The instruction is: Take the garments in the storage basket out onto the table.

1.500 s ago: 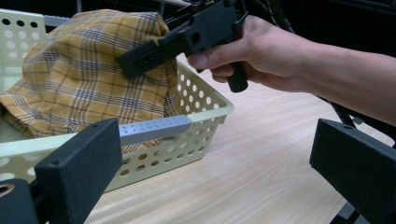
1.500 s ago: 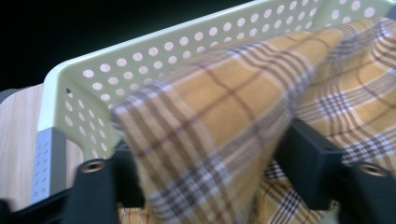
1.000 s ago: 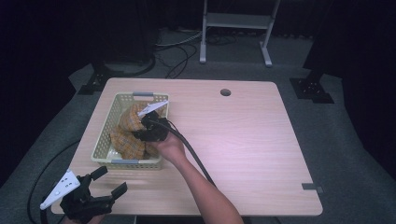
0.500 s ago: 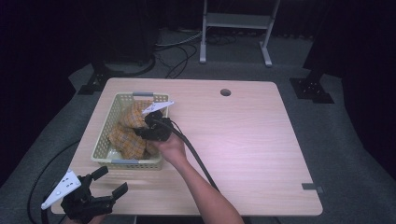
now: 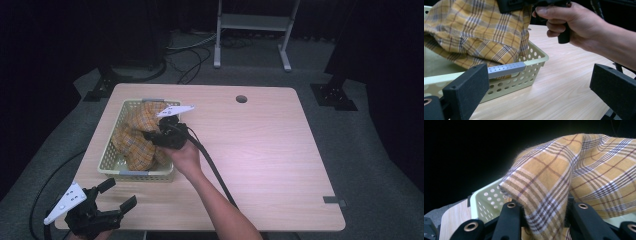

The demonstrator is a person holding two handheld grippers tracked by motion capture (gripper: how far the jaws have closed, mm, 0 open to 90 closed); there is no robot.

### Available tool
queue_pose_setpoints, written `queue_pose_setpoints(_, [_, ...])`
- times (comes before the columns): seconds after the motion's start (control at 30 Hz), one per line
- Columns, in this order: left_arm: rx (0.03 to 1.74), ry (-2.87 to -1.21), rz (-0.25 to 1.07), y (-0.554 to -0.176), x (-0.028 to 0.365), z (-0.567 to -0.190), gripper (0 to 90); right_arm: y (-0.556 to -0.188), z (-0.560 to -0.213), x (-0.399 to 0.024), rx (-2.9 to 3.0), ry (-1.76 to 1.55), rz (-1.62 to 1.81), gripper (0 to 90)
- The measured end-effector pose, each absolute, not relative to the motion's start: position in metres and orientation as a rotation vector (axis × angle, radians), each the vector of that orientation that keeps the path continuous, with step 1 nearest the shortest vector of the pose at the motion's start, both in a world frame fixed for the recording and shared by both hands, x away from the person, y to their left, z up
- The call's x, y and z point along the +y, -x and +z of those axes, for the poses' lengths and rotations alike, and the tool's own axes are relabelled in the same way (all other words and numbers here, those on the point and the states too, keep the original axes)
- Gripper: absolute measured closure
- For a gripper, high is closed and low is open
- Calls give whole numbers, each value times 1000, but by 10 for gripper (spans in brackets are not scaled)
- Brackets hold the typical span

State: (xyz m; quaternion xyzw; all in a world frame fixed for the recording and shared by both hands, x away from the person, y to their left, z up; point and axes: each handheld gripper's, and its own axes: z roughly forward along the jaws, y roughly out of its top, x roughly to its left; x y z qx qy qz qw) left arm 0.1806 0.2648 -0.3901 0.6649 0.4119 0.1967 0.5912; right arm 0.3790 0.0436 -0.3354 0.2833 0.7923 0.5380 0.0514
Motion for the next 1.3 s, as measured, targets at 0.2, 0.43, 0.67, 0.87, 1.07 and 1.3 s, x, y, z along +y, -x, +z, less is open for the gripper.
queue_pose_setpoints(0.2, [968,-1544,464,-180,268,-390,24,-376,-325,35,2355,-887,1731,710])
queue_pose_setpoints(0.43, [961,-1554,463,-180,264,-390,24,-369,-313,26,2326,-882,1766,710])
queue_pose_setpoints(0.67, [965,-1557,470,-180,266,-390,24,-362,-302,14,2302,-888,1810,710])
queue_pose_setpoints(0.87, [966,-1556,478,-179,266,-389,24,-356,-293,3,2277,-895,1854,710])
queue_pose_setpoints(1.07, [962,-1565,480,-179,265,-389,24,-348,-284,-7,2254,-898,1870,709])
queue_pose_setpoints(1.3, [960,-1571,486,-179,264,-389,24,-342,-276,-21,2223,-906,1874,709])
